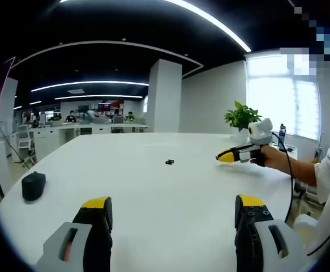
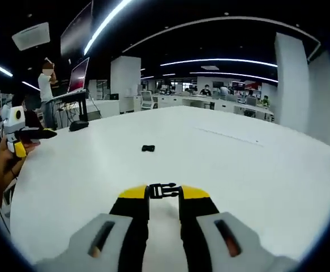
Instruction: Snap the two parts of the plastic buckle together until the buckle closes and remains connected.
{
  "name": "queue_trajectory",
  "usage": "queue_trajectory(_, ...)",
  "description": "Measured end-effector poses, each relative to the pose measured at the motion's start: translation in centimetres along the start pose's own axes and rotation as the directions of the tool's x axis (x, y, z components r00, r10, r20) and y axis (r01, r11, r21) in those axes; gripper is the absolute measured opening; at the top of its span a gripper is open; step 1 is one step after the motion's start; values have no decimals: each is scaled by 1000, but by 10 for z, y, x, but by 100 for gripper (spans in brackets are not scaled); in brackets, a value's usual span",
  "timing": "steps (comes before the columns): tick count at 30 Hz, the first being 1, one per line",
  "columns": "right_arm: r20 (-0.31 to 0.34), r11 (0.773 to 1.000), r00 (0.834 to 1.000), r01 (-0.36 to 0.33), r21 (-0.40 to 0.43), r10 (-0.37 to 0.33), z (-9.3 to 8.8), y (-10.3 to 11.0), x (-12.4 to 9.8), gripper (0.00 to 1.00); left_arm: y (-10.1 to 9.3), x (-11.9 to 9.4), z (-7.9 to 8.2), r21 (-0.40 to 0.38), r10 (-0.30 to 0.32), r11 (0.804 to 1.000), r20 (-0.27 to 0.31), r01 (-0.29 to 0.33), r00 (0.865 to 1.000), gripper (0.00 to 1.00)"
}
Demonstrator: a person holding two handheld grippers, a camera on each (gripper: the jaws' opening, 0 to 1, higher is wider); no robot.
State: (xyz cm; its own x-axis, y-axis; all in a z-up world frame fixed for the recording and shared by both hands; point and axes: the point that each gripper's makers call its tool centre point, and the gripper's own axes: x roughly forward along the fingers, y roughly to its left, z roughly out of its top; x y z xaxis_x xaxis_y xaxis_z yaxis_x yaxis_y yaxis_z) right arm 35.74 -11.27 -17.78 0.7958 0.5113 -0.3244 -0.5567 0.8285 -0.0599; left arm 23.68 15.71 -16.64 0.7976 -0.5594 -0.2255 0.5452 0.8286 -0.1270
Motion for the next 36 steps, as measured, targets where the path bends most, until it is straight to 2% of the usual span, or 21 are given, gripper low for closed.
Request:
queue_trajectory(6, -11, 995, 997, 76, 61, -75, -7, -16, -4, 19, -2, 2, 1, 2, -9, 1000, 1, 9, 1000, 91)
queue_trajectory(11, -43, 992, 994, 100, 71, -98, -17, -22, -5, 19, -1, 3, 2, 3, -11, 1000, 2, 11, 1000, 91)
queue_trajectory(20, -90, 992, 991, 107, 61, -101, -29, -28, -3, 19, -1, 3, -1, -4, -6, 1000, -3, 6, 1000, 91)
queue_trajectory(28, -90, 992, 990, 116, 56, -110, -28, -29, -4, 20, 0, 3, -1, -9, -5, 1000, 2, 5, 1000, 91)
queue_trajectory(32, -87, 992, 990, 114, 62, -108, -28, -28, -4, 29, -1, 4, -2, -10, -10, 1000, -2, 10, 1000, 91)
queue_trajectory(36, -86, 991, 990, 114, 70, -108, -28, -27, -4, 33, -2, 4, -2, -11, -12, 1000, 0, 12, 1000, 91)
